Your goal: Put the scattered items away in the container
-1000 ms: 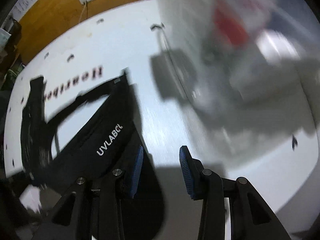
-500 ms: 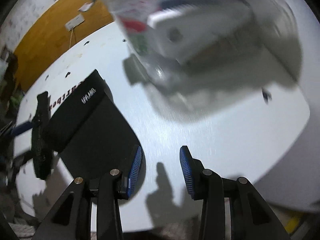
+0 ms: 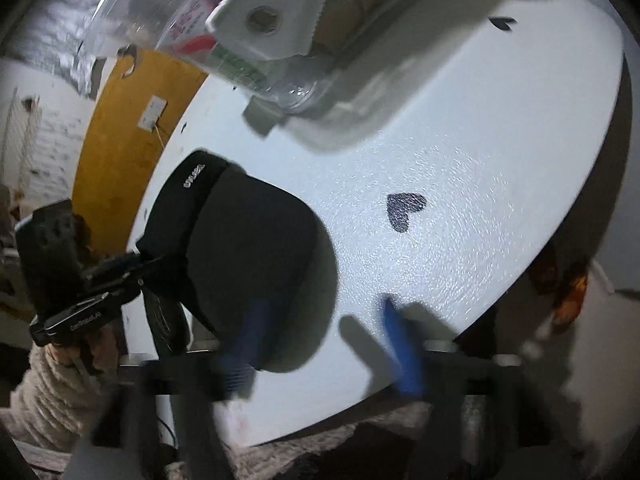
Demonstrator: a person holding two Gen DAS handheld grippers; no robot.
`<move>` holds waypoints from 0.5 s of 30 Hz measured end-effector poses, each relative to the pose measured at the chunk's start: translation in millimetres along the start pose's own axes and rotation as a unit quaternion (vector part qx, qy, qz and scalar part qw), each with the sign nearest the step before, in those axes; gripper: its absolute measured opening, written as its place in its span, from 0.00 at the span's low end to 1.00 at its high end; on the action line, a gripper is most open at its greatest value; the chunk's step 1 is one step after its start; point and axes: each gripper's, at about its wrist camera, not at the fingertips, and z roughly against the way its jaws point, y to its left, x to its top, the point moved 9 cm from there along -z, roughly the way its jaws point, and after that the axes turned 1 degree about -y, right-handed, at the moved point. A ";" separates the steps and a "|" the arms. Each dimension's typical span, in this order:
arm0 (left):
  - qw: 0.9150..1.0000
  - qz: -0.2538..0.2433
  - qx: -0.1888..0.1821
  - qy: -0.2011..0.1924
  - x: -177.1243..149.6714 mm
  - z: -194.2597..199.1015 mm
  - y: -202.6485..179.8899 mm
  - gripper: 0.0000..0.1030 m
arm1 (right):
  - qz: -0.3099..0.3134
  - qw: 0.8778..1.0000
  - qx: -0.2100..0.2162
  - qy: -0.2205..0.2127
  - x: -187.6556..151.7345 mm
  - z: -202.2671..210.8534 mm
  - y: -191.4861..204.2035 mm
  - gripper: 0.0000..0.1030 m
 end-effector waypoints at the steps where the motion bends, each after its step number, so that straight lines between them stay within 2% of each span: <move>1: 1.000 0.020 -0.016 0.002 1.3 -1.7 -1.8 0.20 | -0.005 1.000 0.013 0.000 0.7 -1.5 1.9 0.78; 3: 0.997 0.056 -0.045 0.000 3.8 -3.1 -4.5 0.16 | -0.015 0.999 0.038 0.000 2.3 -4.3 5.5 0.78; 9: 0.983 0.138 -0.120 -0.018 10.5 2.7 -11.1 0.15 | -0.044 0.993 0.114 -0.001 7.5 -11.5 16.5 0.76; 10: 0.982 0.141 -0.121 -0.021 10.8 5.0 -11.2 0.15 | -0.049 0.991 0.127 -0.001 8.4 -12.4 18.2 0.74; 11: 0.983 0.142 -0.118 -0.023 11.0 7.0 -11.0 0.15 | -0.053 0.989 0.139 -0.002 9.4 -13.4 20.0 0.65; 12: 0.983 0.142 -0.115 -0.025 11.1 9.1 -10.8 0.15 | -0.058 0.987 0.152 -0.002 10.4 -14.2 21.7 0.50; 13: 0.983 0.143 -0.112 -0.028 11.2 11.2 -10.6 0.15 | -0.058 0.986 0.159 0.000 11.2 -15.0 25.5 0.42; 15: 0.982 0.149 -0.107 -0.036 11.9 17.1 -8.6 0.15 | -0.041 0.986 0.159 0.006 12.8 -14.3 39.2 0.39</move>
